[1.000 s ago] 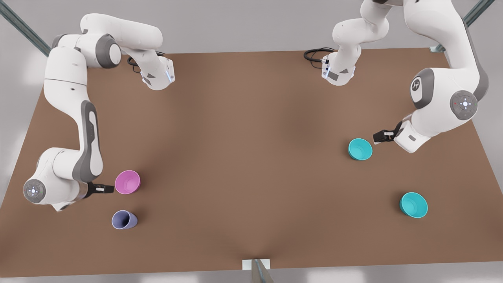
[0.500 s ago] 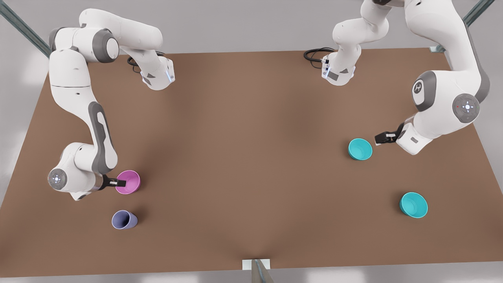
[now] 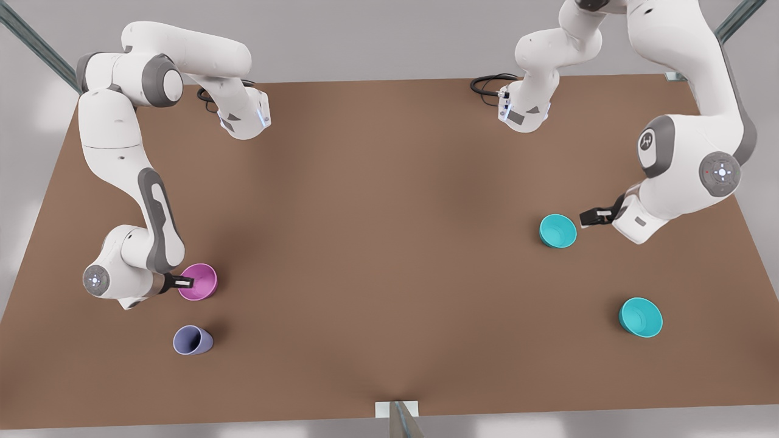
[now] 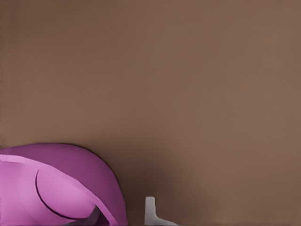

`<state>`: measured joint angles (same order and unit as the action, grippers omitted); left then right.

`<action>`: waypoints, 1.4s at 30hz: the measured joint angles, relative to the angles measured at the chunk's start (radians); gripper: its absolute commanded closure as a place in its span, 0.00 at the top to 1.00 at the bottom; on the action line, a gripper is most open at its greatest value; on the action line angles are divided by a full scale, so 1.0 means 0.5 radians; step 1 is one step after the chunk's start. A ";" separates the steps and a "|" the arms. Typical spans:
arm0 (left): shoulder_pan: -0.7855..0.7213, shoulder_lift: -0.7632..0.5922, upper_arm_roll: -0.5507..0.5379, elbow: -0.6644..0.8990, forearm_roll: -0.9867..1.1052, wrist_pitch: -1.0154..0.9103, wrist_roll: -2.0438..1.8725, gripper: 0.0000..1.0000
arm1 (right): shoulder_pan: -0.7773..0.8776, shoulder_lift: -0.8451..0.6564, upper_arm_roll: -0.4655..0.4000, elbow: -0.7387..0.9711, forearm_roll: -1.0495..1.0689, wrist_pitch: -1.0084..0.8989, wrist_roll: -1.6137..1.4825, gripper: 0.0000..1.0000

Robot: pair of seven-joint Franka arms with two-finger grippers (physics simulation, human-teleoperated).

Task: Stack the blue bowl on the pink bowl

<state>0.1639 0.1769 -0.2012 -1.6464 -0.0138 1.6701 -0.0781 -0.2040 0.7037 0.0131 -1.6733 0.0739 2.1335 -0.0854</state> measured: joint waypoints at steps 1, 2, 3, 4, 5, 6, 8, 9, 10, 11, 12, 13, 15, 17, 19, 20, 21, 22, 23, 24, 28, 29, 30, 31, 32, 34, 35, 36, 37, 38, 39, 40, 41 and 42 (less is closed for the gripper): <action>-0.007 0.020 -0.002 0.000 -0.004 -0.003 0.000 1.00 | 0.001 -0.001 0.008 0.002 0.000 -0.002 -0.007 0.21; -0.014 0.040 -0.004 0.000 -0.007 -0.006 -0.001 1.00 | 0.002 -0.003 0.015 0.006 -0.001 -0.004 -0.012 0.21; -0.017 0.054 -0.012 0.000 -0.010 -0.009 -0.001 1.00 | 0.001 -0.003 0.027 0.008 -0.002 -0.007 -0.017 0.21; -0.016 0.061 -0.031 0.000 -0.012 -0.017 -0.001 1.00 | 0.001 -0.006 0.046 0.014 0.009 -0.012 -0.021 0.21; -0.019 0.063 -0.054 0.000 -0.014 -0.029 -0.001 1.00 | 0.001 -0.012 0.075 0.020 0.030 -0.024 -0.024 0.21; -0.025 0.061 -0.068 0.000 -0.015 -0.040 -0.001 1.00 | 0.001 -0.029 0.119 0.025 0.052 -0.034 -0.027 0.21; -0.022 0.057 -0.078 -0.003 -0.016 -0.060 -0.002 1.00 | 0.001 -0.083 0.274 0.029 0.088 -0.049 -0.030 0.21; -0.019 0.055 -0.079 -0.005 -0.016 -0.078 -0.002 1.00 | 0.022 -0.113 0.361 0.033 0.120 -0.053 -0.028 0.21; -0.016 0.055 -0.080 -0.007 -0.014 -0.097 -0.002 1.00 | 0.100 -0.124 0.412 0.055 0.169 -0.051 -0.020 0.21; -0.013 0.056 -0.081 -0.008 -0.012 -0.112 -0.001 1.00 | 0.224 -0.120 0.438 0.083 0.234 -0.034 -0.006 0.21; -0.008 0.058 -0.081 -0.009 -0.008 -0.122 -0.001 1.00 | 0.365 -0.094 0.451 0.128 0.290 0.000 0.014 0.21; -0.003 0.060 -0.080 -0.010 -0.005 -0.129 -0.001 1.00 | 0.517 -0.032 0.457 0.218 0.333 0.047 0.046 0.21; 0.036 0.083 -0.080 -0.046 -0.002 -0.136 0.003 1.00 | 0.808 0.188 0.463 0.539 0.387 0.133 0.142 0.21; 0.156 0.143 -0.080 -0.192 -0.003 -0.072 0.035 1.00 | 0.999 0.415 0.461 0.871 0.408 0.198 0.252 0.21; 0.335 0.206 -0.078 -0.323 -0.009 0.032 0.105 1.00 | 1.113 0.559 0.457 1.040 0.419 0.265 0.355 0.21; 0.395 0.261 -0.078 -0.358 -0.010 0.084 0.144 1.00 | 1.163 0.615 0.456 1.079 0.423 0.309 0.403 0.21; 0.442 0.317 -0.078 -0.411 -0.013 0.156 0.185 1.00 | 1.207 0.657 0.455 1.110 0.426 0.348 0.449 0.21; 0.485 0.365 -0.078 -0.476 -0.014 0.241 0.227 1.00 | 1.242 0.687 0.455 1.132 0.429 0.384 0.493 0.21; 0.523 0.393 -0.072 -0.573 -0.019 0.340 0.278 1.00 | 1.269 0.710 0.455 1.146 0.433 0.415 0.534 0.21; 0.533 0.406 -0.039 -0.677 -0.037 0.428 0.336 1.00 | 1.289 0.731 0.455 1.153 0.436 0.445 0.572 0.21; 0.535 0.471 0.076 -0.842 -0.073 0.683 0.600 1.00 | 1.333 0.785 0.452 1.159 0.440 0.546 0.706 0.21; 0.532 0.506 0.094 -0.850 -0.078 0.731 0.665 1.00 | 1.340 0.795 0.450 1.160 0.433 0.572 0.740 0.65; 0.506 0.529 0.103 -0.865 -0.083 0.771 0.727 1.00 | 1.349 0.803 0.449 1.158 0.426 0.600 0.774 1.00; 0.477 0.540 0.107 -0.880 -0.101 0.806 0.785 1.00 | 1.354 0.807 0.449 1.156 0.421 0.625 0.804 1.00; 0.453 0.544 0.108 -0.897 -0.135 0.834 0.840 1.00 | 1.357 0.809 0.449 1.157 0.419 0.647 0.832 1.00; 0.433 0.546 0.109 -0.918 -0.201 0.879 0.941 1.00 | 1.359 0.805 0.449 1.170 0.418 0.681 0.883 1.00; 0.429 0.546 0.109 -0.922 -0.224 0.896 0.988 1.00 | 1.357 0.794 0.449 1.179 0.421 0.694 0.907 1.00; 0.426 0.548 0.108 -0.924 -0.240 0.911 1.032 1.00 | 1.354 0.776 0.450 1.184 0.425 0.704 0.929 1.00; 0.425 0.549 0.108 -0.925 -0.253 0.924 1.074 0.91 | 1.348 0.750 0.451 1.186 0.430 0.713 0.950 1.00; 0.424 0.549 0.108 -0.926 -0.262 0.934 1.113 0.67 | 1.323 0.702 0.452 1.185 0.434 0.717 0.970 1.00; 0.424 0.549 0.108 -0.926 -0.270 0.943 1.150 0.49 | 1.271 0.636 0.452 1.179 0.434 0.706 0.990 1.00; 0.424 0.550 0.108 -0.926 -0.275 0.950 1.185 0.36 | 1.186 0.561 0.453 1.175 0.432 0.663 1.008 1.00; 0.424 0.550 0.108 -0.926 -0.292 0.956 1.218 0.30 | 1.071 0.475 0.456 1.175 0.431 0.578 1.021 1.00; 0.424 0.550 0.108 -0.926 -0.311 0.961 1.249 0.24 | 0.927 0.387 0.454 1.175 0.425 0.440 1.031 1.00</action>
<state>0.3759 0.4518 -0.1471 -2.1095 -0.1694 2.1508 0.5467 0.2593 0.8970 0.2400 -1.0860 0.2862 2.3535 0.4301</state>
